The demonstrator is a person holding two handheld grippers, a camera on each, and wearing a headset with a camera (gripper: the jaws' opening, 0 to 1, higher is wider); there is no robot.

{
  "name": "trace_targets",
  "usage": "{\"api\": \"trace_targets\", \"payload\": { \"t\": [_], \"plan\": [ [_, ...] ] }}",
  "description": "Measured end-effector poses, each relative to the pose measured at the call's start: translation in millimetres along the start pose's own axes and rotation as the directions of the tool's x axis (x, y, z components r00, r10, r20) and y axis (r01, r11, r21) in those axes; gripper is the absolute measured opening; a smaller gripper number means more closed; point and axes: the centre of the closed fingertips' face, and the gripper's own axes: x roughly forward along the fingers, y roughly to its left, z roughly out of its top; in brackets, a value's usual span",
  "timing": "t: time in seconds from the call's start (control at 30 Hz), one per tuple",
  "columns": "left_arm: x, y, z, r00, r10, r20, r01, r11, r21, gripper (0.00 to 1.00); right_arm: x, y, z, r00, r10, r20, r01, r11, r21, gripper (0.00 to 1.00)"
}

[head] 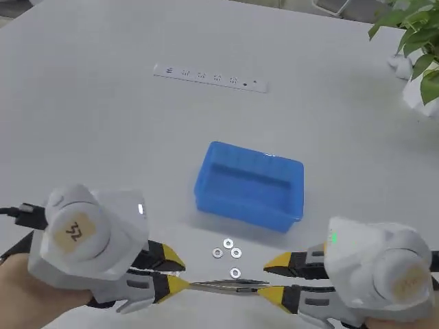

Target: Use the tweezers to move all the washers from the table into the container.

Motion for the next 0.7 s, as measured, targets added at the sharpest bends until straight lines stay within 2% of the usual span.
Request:
{"api": "trace_targets", "payload": {
  "t": [0.1, 0.13, 0.17, 0.3, 0.4, 0.6, 0.7],
  "plan": [
    [6.3, 0.8, -2.4, 0.9998, -0.014, -0.012, 0.014, 1.0, 0.001, 0.01, 6.2, 3.4, -2.7, 0.999, 0.028, -0.035, -0.03, 0.999, -0.04, 0.1],
    [8.7, 1.6, -5.2, 0.9995, -0.013, -0.03, 0.014, 1.0, 0.015, 0.01, 8.6, 3.9, -3.2, 0.9985, 0.032, -0.043, -0.035, 0.998, -0.05, 0.1],
    [9.8, 3.4, -7.9, 0.9988, -0.006, -0.048, 0.008, 0.999, 0.037, 0.01, 9.9, 3.9, -3.3, 0.9983, 0.034, -0.048, -0.036, 0.998, -0.054, 0.1],
    [13.8, 2.0, -9.8, 0.9978, -0.025, -0.061, 0.027, 0.999, 0.038, 0.02, 12.6, 4.1, -1.0, 0.9976, 0.047, -0.051, -0.05, 0.997, -0.062, 0.09],
    [16.2, 3.0, -18.2, 0.9938, -0.023, -0.109, 0.031, 0.997, 0.071, 0.02, 15.6, 3.8, -1.3, 0.997, 0.049, -0.06, -0.054, 0.996, -0.073, 0.08],
    [21.0, 2.5, -24.2, 0.9899, -0.022, -0.14, 0.037, 0.994, 0.105, 0.0, 17.2, 3.5, -2.2, 0.9959, 0.052, -0.074, -0.058, 0.994, -0.09, 0.08],
    [21.0, 1.7, -20.7, 0.9914, -0.032, -0.127, 0.045, 0.994, 0.1, 0.0, 17.6, 2.6, -2.4, 0.996, 0.052, -0.073, -0.058, 0.994, -0.088, 0.08]
  ]
}}
